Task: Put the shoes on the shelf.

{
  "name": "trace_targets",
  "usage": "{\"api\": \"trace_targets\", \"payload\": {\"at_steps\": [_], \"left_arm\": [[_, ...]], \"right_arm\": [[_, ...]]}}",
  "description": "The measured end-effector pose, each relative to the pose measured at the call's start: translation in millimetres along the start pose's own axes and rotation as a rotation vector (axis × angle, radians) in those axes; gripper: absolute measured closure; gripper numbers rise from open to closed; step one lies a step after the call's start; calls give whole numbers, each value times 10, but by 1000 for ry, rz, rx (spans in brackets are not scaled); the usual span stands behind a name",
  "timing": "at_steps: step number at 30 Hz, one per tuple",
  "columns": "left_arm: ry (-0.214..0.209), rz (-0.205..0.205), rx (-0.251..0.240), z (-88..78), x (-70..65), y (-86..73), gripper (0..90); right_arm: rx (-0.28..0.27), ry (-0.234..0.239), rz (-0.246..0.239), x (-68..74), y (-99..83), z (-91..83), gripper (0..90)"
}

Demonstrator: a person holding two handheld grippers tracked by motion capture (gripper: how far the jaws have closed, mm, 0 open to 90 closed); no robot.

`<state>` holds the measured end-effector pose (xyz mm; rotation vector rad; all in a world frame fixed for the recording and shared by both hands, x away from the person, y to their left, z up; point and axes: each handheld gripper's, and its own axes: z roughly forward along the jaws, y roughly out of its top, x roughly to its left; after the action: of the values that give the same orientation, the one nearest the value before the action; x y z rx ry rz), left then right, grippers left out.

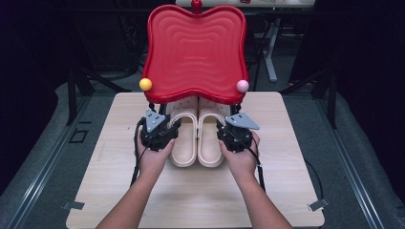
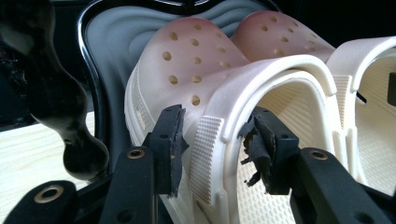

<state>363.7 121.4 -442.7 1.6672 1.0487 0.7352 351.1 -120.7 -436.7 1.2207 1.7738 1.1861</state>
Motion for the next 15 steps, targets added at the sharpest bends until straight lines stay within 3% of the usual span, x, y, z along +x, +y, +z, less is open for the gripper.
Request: {"api": "trace_targets", "payload": {"at_steps": [15], "left_arm": [[4,-2,-2,-31,-7,-1,509]], "right_arm": [[2,-1,-26,12,-14,-27,639]]}}
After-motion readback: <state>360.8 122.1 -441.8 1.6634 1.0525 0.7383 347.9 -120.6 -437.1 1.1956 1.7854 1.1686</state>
